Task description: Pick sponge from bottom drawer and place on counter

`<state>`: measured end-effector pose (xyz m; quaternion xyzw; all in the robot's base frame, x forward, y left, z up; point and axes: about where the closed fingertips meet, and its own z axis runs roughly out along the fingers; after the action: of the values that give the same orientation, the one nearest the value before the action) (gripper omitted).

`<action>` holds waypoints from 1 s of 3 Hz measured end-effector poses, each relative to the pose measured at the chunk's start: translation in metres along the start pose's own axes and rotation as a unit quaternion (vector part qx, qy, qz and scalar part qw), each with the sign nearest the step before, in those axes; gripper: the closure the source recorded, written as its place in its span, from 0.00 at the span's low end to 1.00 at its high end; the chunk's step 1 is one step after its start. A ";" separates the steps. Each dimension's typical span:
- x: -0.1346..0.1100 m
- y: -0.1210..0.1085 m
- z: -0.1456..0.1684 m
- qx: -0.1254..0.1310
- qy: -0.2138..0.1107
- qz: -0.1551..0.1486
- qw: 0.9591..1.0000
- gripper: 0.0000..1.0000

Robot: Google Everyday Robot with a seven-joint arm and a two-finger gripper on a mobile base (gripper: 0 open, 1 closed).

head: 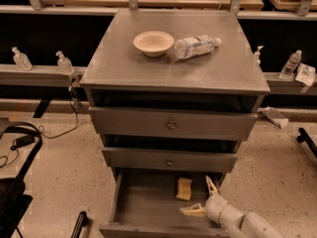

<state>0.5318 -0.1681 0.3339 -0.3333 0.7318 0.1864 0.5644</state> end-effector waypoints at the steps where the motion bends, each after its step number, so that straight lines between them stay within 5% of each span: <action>1: 0.033 -0.016 0.019 0.052 0.008 0.056 0.997 0.00; 2: 0.040 -0.015 0.022 0.058 0.011 0.064 0.996 0.00; 3: 0.044 -0.006 0.029 0.035 0.031 0.058 0.997 0.00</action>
Offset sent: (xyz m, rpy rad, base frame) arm 0.0181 -0.0072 -0.0321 0.0483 0.0506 -0.1231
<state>0.5498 -0.1657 0.2838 -0.2756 0.7733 0.1825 0.5411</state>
